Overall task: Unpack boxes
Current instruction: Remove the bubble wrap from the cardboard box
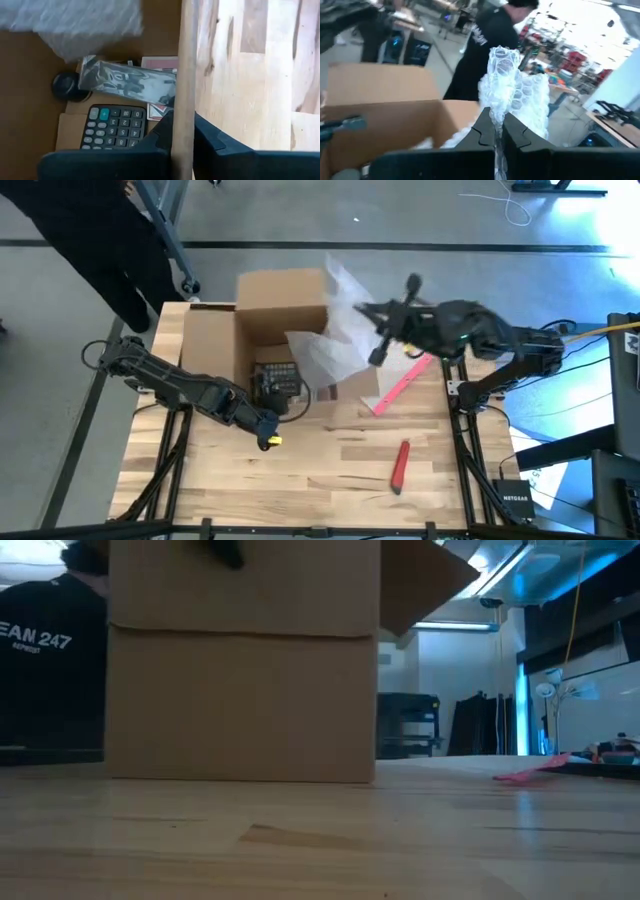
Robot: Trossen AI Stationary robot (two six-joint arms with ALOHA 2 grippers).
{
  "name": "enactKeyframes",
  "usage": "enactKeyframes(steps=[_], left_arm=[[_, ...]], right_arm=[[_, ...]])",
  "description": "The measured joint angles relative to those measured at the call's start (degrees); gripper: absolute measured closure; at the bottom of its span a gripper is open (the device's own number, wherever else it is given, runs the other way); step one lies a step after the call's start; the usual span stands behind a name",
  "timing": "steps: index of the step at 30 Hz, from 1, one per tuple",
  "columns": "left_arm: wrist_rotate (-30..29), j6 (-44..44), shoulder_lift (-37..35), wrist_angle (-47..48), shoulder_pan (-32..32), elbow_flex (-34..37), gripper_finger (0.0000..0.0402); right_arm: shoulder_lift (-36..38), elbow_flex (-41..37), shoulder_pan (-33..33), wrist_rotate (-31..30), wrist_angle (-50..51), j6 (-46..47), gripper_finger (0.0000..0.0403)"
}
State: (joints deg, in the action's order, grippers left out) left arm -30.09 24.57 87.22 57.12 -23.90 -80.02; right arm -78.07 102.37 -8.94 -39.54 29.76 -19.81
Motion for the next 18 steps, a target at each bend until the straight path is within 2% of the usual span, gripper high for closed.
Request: enactKeyframes(steps=[5,9,18], left_arm=[[0.9,3.7,0.0,3.0,-0.4,-0.2,0.0375],[1.6,7.6,-0.3,5.4,-0.5,-0.2,0.0375],[3.3,16.2,-2.1,10.5,-1.4,-0.1,0.0375]], right_arm=[[2.9,0.0,2.2,-12.7,6.6,2.0,0.0403],[3.4,0.0,5.3,-21.3,16.7,10.1,0.0403],[1.1,0.0,14.9,-21.8,44.6,36.3,0.0403]])
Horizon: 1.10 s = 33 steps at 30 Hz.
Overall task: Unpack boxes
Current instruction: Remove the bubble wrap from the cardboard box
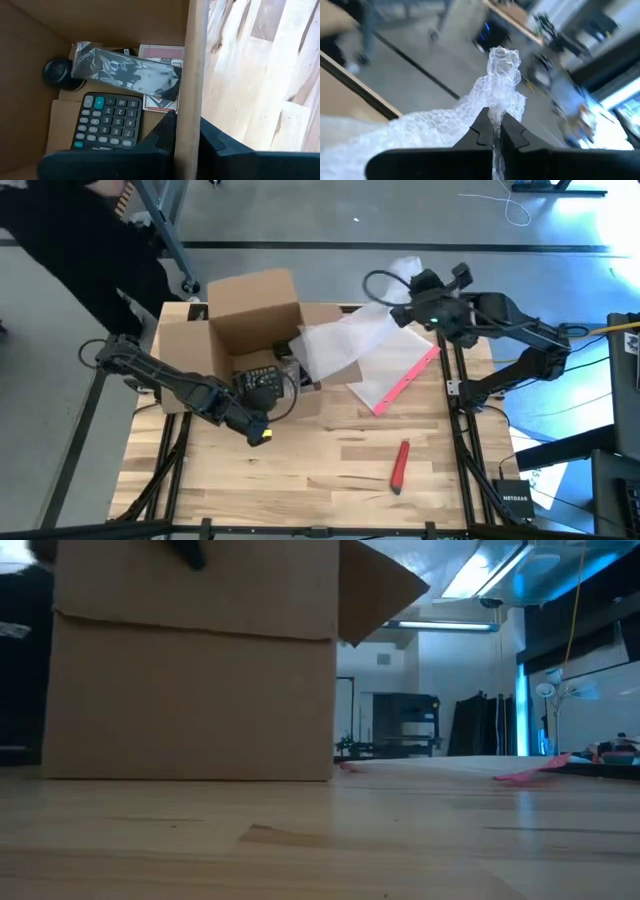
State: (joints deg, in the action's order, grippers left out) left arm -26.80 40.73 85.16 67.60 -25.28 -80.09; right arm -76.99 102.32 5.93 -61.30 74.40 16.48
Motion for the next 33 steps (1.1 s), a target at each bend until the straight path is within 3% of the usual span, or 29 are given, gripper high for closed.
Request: enactKeyframes(steps=[5,10,13,21,33], left_arm=[[0.2,1.5,-0.5,0.9,-0.7,0.0,0.0375],[0.2,1.2,-0.5,1.3,-2.2,0.0,0.0375],[0.3,0.5,-0.5,2.0,-3.9,0.0,0.0375],[0.7,2.4,-0.5,2.8,-6.3,0.0,0.0375],[0.3,1.5,-0.5,2.8,-6.5,0.0,0.0375]], right_arm=[[-3.1,-0.2,5.6,0.4,10.9,9.3,0.0403],[-4.8,-5.8,10.7,1.0,10.1,10.3,0.0402],[-4.9,-10.8,14.6,1.3,6.6,10.3,0.0402],[-5.0,-24.0,20.1,9.3,-4.9,6.9,0.0402],[-5.0,-42.0,20.4,6.9,-15.1,10.2,0.0402]])
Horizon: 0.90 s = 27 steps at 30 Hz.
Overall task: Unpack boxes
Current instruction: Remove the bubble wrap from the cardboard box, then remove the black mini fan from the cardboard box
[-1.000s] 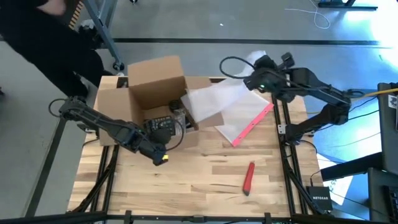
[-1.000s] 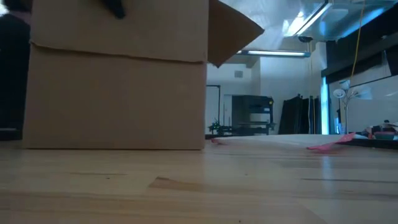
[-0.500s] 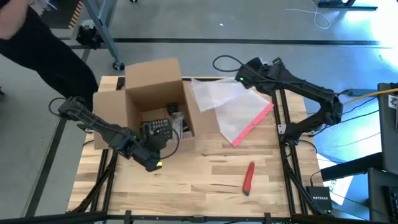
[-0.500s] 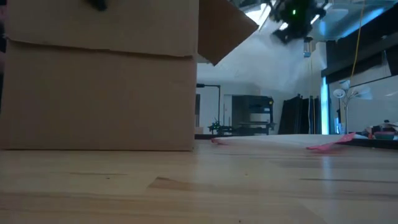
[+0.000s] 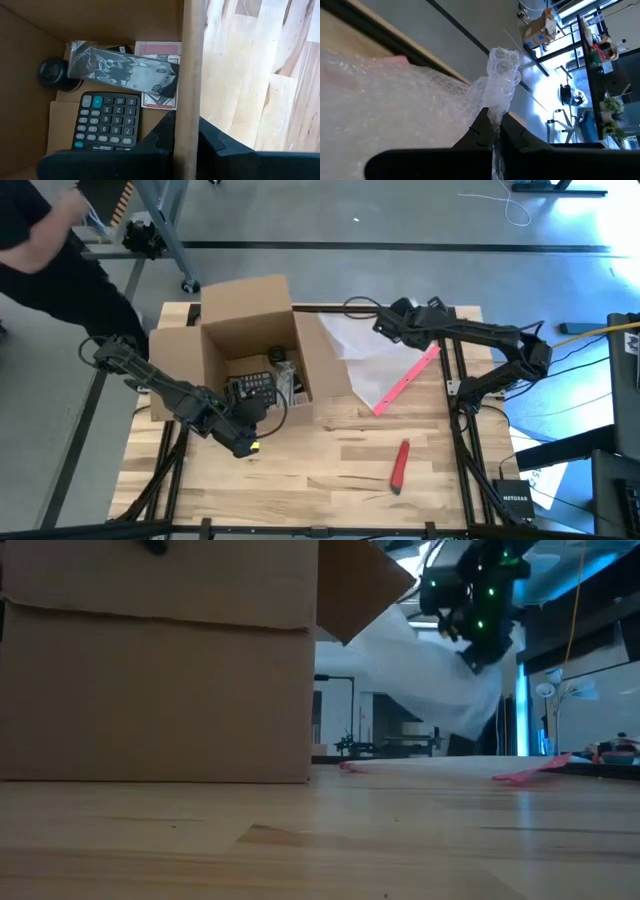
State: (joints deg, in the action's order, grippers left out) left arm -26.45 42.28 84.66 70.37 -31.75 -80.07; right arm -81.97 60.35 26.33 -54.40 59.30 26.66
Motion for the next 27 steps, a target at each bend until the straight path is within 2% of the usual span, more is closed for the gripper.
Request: enactKeyframes(steps=[10,20,27], left_arm=[[-0.6,-0.3,0.0,-0.1,-0.3,0.0,0.0375],[-0.8,0.2,-0.2,0.8,-0.5,0.0,0.0375],[-0.7,-0.7,-0.2,0.0,-0.3,0.0,0.0375]], right_arm=[[0.0,-6.5,0.0,-0.1,-0.7,1.6,0.039],[1.2,-7.6,0.3,-0.3,-0.5,1.4,0.0269],[7.0,-3.9,0.3,10.1,-0.2,-3.9,0.022]])
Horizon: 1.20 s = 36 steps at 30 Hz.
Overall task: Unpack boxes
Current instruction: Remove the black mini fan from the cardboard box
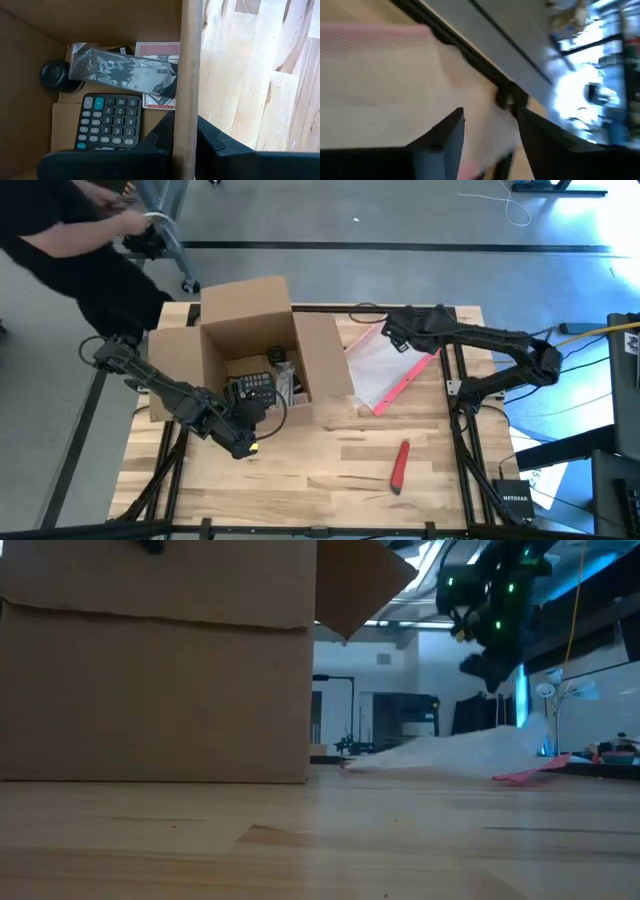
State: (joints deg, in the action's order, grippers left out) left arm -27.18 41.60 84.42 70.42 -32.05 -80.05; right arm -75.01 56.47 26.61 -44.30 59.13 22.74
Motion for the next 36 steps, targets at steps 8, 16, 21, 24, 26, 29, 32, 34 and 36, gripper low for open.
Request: enactKeyframes(steps=[8,16,21,24,26,29,32,34,36], left_arm=[[-0.1,-2.3,0.0,-0.5,0.2,0.0,0.0375],[-0.2,-2.7,0.0,-0.6,0.2,0.0,0.0375],[-0.3,-2.4,0.0,-0.6,0.2,0.0,0.0375],[-0.3,-2.5,0.0,-0.6,0.2,0.0,0.0375],[-0.4,-2.8,0.0,-0.6,0.2,0.0,0.0375],[-0.5,-2.9,0.0,-0.6,0.2,0.0,0.0375],[-0.7,-3.0,0.0,-0.6,0.2,0.0,0.0375],[-0.8,-3.0,0.0,-0.6,0.2,0.0,0.0375],[-0.9,-3.0,0.0,-0.6,0.2,0.0,0.0375]], right_arm=[[7.4,2.8,0.0,25.1,-12.9,-7.6,0.0203],[-2.0,-0.2,1.5,32.0,-28.2,-12.4,0.0203],[-8.0,-0.1,1.9,32.4,-26.6,-12.5,0.0203],[-6.7,-0.1,-0.4,33.0,-19.2,-12.2,0.0203],[-3.9,-0.1,-3.2,33.4,-13.5,-11.6,0.0203],[1.4,-0.1,-9.3,33.2,-8.0,-6.9,0.0203],[6.3,-0.1,-17.8,32.1,-4.3,-3.3,0.0203],[8.8,-0.6,-24.2,30.6,-3.2,-2.5,0.0203],[9.9,-2.5,-30.3,29.2,-2.6,-2.7,0.0203]])
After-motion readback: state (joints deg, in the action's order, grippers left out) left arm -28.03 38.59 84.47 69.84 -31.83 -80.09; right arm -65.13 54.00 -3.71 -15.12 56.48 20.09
